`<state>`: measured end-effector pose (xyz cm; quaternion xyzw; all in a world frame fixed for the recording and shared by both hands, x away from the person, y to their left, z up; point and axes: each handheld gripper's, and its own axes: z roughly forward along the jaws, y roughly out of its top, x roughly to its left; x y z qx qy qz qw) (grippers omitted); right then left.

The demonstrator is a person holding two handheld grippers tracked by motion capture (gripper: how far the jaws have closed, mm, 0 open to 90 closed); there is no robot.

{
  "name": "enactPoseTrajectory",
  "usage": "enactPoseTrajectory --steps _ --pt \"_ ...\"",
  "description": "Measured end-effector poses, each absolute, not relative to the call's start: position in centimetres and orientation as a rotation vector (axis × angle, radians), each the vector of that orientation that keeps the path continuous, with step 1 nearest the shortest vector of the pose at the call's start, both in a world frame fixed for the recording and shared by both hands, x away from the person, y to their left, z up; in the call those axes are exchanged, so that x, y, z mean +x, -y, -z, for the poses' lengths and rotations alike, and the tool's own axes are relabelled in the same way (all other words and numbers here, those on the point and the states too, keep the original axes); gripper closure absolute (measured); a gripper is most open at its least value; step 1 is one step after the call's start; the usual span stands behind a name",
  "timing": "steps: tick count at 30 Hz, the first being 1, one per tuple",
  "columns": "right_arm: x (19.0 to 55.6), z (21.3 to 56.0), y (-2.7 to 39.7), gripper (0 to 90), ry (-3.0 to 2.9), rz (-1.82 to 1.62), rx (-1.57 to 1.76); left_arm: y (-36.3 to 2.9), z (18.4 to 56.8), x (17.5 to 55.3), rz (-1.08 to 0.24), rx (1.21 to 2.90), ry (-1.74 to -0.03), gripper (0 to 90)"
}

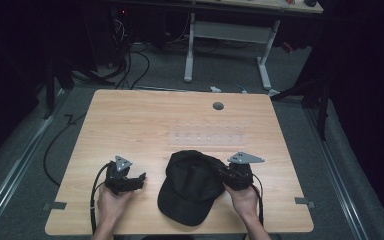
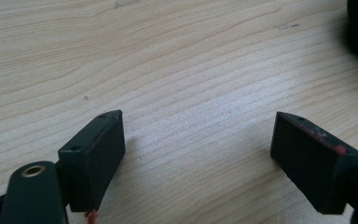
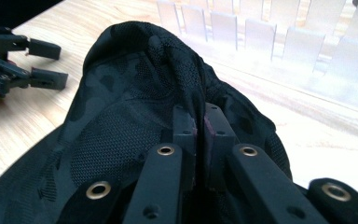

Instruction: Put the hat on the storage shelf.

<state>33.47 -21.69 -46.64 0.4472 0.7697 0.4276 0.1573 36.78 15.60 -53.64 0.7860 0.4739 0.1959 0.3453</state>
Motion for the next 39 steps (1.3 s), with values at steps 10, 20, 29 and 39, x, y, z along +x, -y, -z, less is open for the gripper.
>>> enactPoseTrajectory --steps 10,20,29,39 --pt "33.3 44.8 22.5 86.0 -2.182 -1.291 1.218 -15.8 53.5 36.5 -0.443 2.033 -1.202 18.5" --pt "33.4 43.1 23.5 86.1 -2.157 -1.353 1.171 -15.5 52.9 35.8 -0.344 2.020 -1.129 17.5" --pt "33.4 42.3 24.0 86.0 -2.152 -1.380 1.125 -14.9 51.1 34.9 -0.263 2.006 -1.021 18.6" --pt "33.4 42.0 24.0 86.0 -2.155 -1.395 1.074 -13.4 49.1 34.4 -0.126 1.995 -0.885 21.1"
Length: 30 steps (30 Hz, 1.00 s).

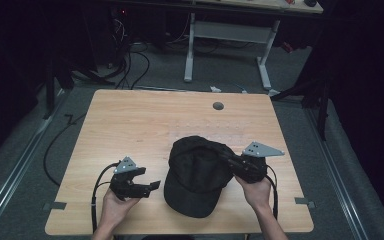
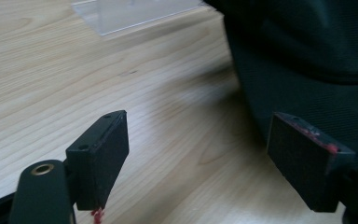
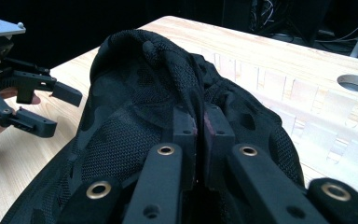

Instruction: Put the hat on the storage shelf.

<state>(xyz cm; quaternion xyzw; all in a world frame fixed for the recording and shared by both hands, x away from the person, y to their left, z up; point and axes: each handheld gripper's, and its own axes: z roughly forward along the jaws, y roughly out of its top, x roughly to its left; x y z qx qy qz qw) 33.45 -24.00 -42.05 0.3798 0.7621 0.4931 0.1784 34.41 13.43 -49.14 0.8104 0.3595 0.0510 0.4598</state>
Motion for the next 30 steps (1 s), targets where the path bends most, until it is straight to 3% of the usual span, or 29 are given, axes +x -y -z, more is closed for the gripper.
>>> enactPoseTrajectory --steps 30 --pt "33.8 41.4 23.1 85.9 -2.187 -1.531 0.924 -10.3 48.4 35.4 0.124 2.050 -0.712 23.1"
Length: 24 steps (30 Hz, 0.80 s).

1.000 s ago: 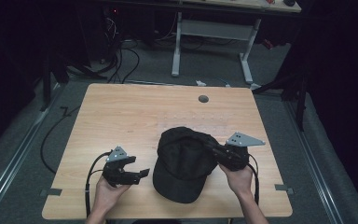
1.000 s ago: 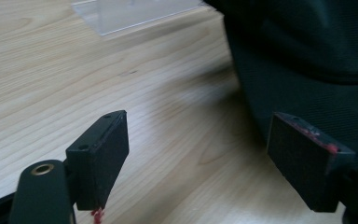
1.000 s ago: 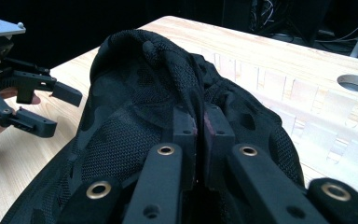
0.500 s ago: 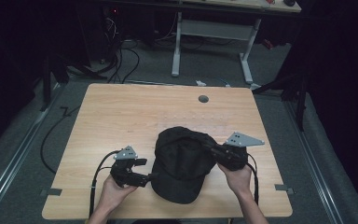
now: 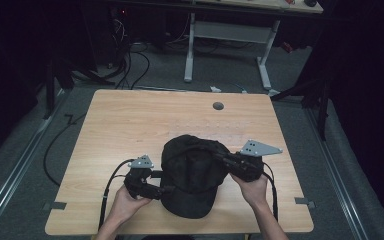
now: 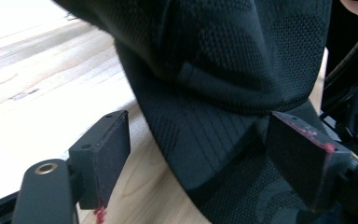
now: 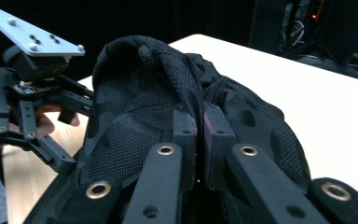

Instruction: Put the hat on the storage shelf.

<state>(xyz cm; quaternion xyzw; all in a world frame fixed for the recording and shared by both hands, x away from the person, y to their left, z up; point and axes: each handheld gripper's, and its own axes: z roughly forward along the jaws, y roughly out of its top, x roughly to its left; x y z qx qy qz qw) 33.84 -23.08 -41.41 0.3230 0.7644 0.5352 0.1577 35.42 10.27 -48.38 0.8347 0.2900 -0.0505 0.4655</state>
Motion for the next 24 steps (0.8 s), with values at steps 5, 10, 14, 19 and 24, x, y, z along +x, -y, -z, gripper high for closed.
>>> enactPoseTrajectory --steps 5,10,14,19,24 --pt "33.98 41.30 22.91 85.9 -2.196 -1.571 0.899 -10.18 48.43 35.38 0.153 2.054 -0.691 27.4" --pt "34.17 41.39 22.95 85.8 -2.199 -1.592 0.891 -10.18 48.41 35.36 0.165 2.060 -0.676 33.4" --pt "34.23 41.38 22.97 85.8 -2.195 -1.597 0.881 -10.22 48.35 35.30 0.160 2.064 -0.674 37.3" --pt "34.28 41.40 22.96 85.8 -2.189 -1.592 0.885 -10.38 48.28 35.32 0.174 2.063 -0.677 43.7" --pt "34.30 41.36 22.89 85.7 -2.182 -1.575 0.873 -10.52 48.25 35.31 0.187 2.067 -0.666 52.2"
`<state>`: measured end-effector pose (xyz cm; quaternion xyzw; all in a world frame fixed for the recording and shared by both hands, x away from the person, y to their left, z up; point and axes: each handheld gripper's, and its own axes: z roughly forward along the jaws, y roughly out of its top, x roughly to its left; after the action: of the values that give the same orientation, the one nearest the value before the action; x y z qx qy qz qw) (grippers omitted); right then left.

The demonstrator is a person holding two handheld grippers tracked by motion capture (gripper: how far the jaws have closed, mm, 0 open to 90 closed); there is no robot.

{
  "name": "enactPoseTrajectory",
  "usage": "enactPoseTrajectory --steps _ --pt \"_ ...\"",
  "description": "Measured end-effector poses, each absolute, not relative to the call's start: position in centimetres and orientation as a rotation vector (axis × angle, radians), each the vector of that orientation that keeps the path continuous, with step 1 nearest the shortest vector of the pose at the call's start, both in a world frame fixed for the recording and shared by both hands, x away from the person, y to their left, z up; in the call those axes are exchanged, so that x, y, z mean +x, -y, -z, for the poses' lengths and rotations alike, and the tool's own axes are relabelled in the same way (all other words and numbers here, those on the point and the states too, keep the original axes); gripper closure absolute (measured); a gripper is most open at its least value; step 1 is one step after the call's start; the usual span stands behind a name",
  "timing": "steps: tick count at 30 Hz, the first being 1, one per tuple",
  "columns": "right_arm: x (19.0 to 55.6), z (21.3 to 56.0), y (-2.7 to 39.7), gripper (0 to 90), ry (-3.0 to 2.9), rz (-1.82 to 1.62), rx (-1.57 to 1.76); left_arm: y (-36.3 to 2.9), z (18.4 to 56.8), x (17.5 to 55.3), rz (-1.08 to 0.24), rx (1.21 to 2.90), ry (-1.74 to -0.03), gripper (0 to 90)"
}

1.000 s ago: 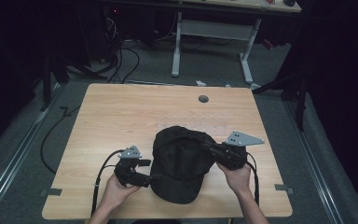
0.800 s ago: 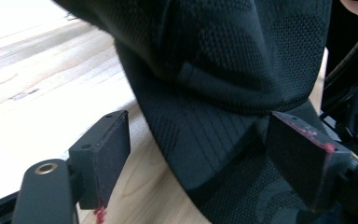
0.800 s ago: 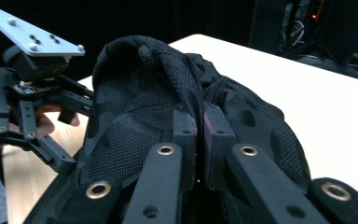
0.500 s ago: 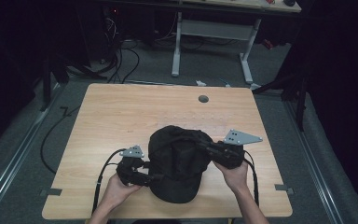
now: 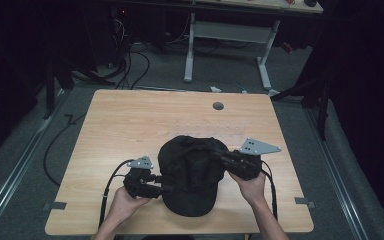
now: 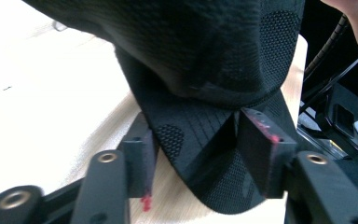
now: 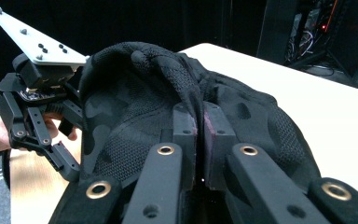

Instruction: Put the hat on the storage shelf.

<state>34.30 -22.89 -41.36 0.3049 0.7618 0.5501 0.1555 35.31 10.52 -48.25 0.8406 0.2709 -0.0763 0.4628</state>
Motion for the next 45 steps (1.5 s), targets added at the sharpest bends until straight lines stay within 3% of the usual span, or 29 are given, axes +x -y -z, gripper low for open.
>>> enactPoseTrajectory --steps 15,23,27,36,40,45 --pt "34.2 40.9 22.6 84.6 -2.153 -1.567 0.839 -11.0 47.8 34.9 0.263 2.035 -0.596 74.7" --pt "34.4 40.9 22.7 79.5 -2.149 -1.562 0.845 -10.9 47.2 34.4 0.290 2.022 -0.537 85.7" --pt "34.5 40.9 22.8 77.9 -2.151 -1.556 0.853 -11.1 46.9 34.0 0.276 2.021 -0.523 86.3" --pt "34.7 41.3 23.1 51.1 -2.145 -1.566 0.915 -12.0 46.4 33.6 0.212 1.992 -0.544 86.6" --pt "34.5 41.5 23.6 44.5 -2.124 -1.557 0.954 -12.2 46.4 33.5 0.198 1.982 -0.552 86.7" --pt "34.2 42.2 24.4 42.7 -2.124 -1.529 0.986 -12.6 46.1 33.5 0.179 1.957 -0.564 86.7"
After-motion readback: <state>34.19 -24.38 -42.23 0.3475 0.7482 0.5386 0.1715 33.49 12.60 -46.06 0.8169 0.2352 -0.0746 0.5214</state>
